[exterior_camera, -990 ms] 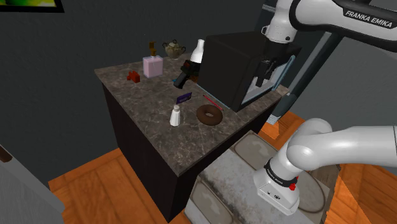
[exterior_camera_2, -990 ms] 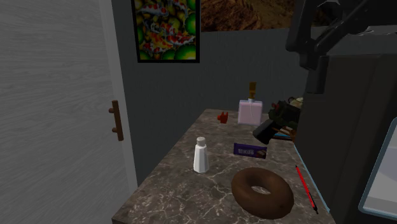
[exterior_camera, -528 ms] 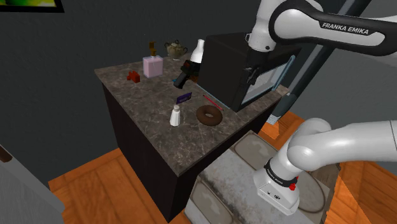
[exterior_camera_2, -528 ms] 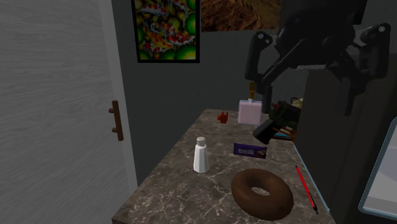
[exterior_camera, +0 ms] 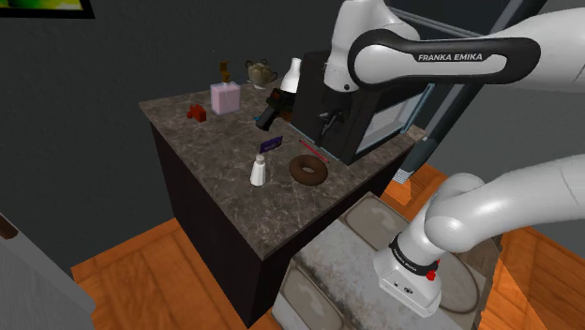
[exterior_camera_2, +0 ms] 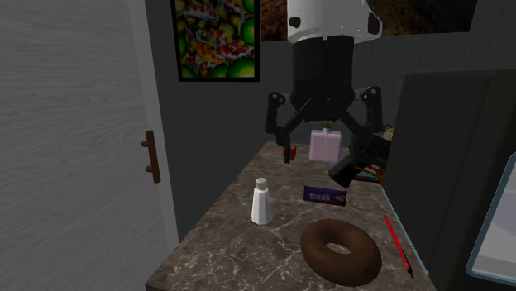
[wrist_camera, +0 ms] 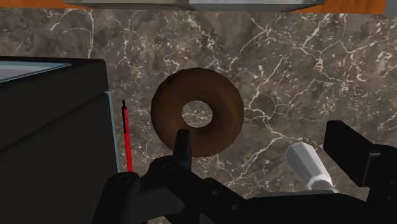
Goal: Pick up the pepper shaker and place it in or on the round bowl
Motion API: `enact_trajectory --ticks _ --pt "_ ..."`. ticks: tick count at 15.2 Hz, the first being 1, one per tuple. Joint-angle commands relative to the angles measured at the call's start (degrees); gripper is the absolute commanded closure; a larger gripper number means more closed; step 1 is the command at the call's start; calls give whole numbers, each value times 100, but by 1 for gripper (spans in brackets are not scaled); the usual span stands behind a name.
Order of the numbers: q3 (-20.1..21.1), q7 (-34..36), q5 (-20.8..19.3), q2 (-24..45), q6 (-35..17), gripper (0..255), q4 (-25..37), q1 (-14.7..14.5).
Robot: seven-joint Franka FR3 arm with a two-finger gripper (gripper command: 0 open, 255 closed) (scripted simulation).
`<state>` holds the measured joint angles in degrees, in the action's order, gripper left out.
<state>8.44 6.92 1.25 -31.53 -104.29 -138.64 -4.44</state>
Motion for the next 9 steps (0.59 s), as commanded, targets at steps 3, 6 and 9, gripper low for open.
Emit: enact_trajectory --ticks 3,6,9 --pt "332 439 -29 721 -619 0 213 -33" --pt "575 804 -140 1310 -1024 0 457 -44" --pt "798 1199 -339 1931 -1370 0 773 -48"
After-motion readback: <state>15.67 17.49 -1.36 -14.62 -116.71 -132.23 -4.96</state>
